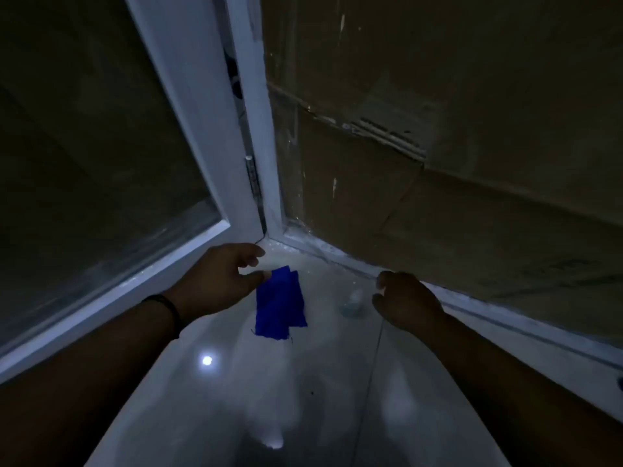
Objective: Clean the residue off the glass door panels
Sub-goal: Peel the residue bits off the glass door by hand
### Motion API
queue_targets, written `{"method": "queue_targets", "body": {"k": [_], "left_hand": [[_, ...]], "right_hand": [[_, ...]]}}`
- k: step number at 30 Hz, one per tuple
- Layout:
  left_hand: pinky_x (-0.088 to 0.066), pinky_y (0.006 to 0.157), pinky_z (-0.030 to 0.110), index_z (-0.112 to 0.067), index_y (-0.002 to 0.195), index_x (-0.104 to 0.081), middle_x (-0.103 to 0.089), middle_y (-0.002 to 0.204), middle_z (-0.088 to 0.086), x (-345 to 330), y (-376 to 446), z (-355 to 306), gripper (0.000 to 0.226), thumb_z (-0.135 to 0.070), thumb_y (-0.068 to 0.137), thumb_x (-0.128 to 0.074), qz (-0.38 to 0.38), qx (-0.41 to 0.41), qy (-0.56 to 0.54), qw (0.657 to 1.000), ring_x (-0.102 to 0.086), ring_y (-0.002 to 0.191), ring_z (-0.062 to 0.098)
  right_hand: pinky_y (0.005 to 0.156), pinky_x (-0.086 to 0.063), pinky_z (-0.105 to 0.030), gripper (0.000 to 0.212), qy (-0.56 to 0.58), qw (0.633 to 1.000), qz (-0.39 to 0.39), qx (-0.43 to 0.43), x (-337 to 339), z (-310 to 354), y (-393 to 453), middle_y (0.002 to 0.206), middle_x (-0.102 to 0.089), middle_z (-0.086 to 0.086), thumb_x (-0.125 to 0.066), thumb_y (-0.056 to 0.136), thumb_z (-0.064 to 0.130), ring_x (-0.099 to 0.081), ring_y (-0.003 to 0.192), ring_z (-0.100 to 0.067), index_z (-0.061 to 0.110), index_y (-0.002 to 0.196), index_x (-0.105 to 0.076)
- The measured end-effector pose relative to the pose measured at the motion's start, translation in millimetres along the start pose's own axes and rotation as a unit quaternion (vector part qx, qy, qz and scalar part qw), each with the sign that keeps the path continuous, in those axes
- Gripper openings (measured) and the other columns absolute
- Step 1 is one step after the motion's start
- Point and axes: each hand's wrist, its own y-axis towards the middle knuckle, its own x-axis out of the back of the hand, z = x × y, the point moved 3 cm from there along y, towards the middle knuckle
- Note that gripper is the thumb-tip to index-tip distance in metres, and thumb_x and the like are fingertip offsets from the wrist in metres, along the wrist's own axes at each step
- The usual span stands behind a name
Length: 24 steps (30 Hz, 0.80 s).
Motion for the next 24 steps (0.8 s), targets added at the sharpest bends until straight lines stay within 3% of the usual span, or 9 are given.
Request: {"method": "queue_targets", "body": {"k": [3,8,15,19,24], "left_hand": [[-0.039,0.08,0.013,-0.021,0.131,-0.053,-0.06,0.118,-0.005,-6,4,4,0.049,-0.038,0.086,-0.066,0.017,0.008,0.021,1.0,-0.053,0.1,0.005],[-0.032,0.068,0.002,-0.021,0.132,-0.052,-0.058,0.113,-0.008,-7,10,1,0.05,-0.038,0.087,-0.065,0.013,0.0,0.028,1.0,-0.052,0.099,0.004],[-0.042,0.083,0.018,-0.022,0.137,-0.046,-0.059,0.122,-0.002,-16,10,-1,0.054,-0.036,0.089,-0.064,0.073,0.013,0.039,0.996,-0.052,0.102,0.006],[-0.043,0.084,0.018,-0.022,0.14,-0.042,-0.059,0.123,0.0,-20,9,-1,0.057,-0.036,0.089,-0.063,0.117,0.013,0.056,0.991,-0.053,0.102,0.007],[-0.044,0.083,0.018,-0.021,0.138,-0.044,-0.058,0.125,-0.001,-22,10,-2,0.054,-0.037,0.09,-0.062,0.123,0.005,0.071,0.99,-0.054,0.104,0.008]], "right_hand": [[0.073,-0.04,-0.024,0.032,-0.023,0.999,0.032,-0.003,-8,-4,3,0.113,-0.057,-0.006,-0.054,0.088,0.03,-0.055,0.103,-0.02,0.015,0.117,-0.053],[0.089,-0.043,-0.028,0.054,0.004,0.999,0.041,0.014,-17,-5,10,0.129,-0.049,-0.008,-0.057,0.088,0.037,-0.049,0.116,-0.022,0.017,0.136,-0.042],[0.1,-0.038,-0.028,0.076,0.067,0.996,0.053,0.037,-28,-1,14,0.142,-0.04,-0.006,-0.066,0.082,0.045,-0.041,0.127,-0.02,0.019,0.145,-0.031],[0.103,-0.037,-0.029,0.068,0.073,0.995,0.038,0.053,-31,1,14,0.139,-0.043,-0.006,-0.066,0.083,0.041,-0.041,0.127,-0.019,0.019,0.142,-0.038],[0.098,-0.038,-0.029,0.043,0.062,0.994,0.016,0.087,-34,3,13,0.129,-0.052,-0.006,-0.063,0.087,0.033,-0.047,0.119,-0.019,0.017,0.126,-0.055]]}}
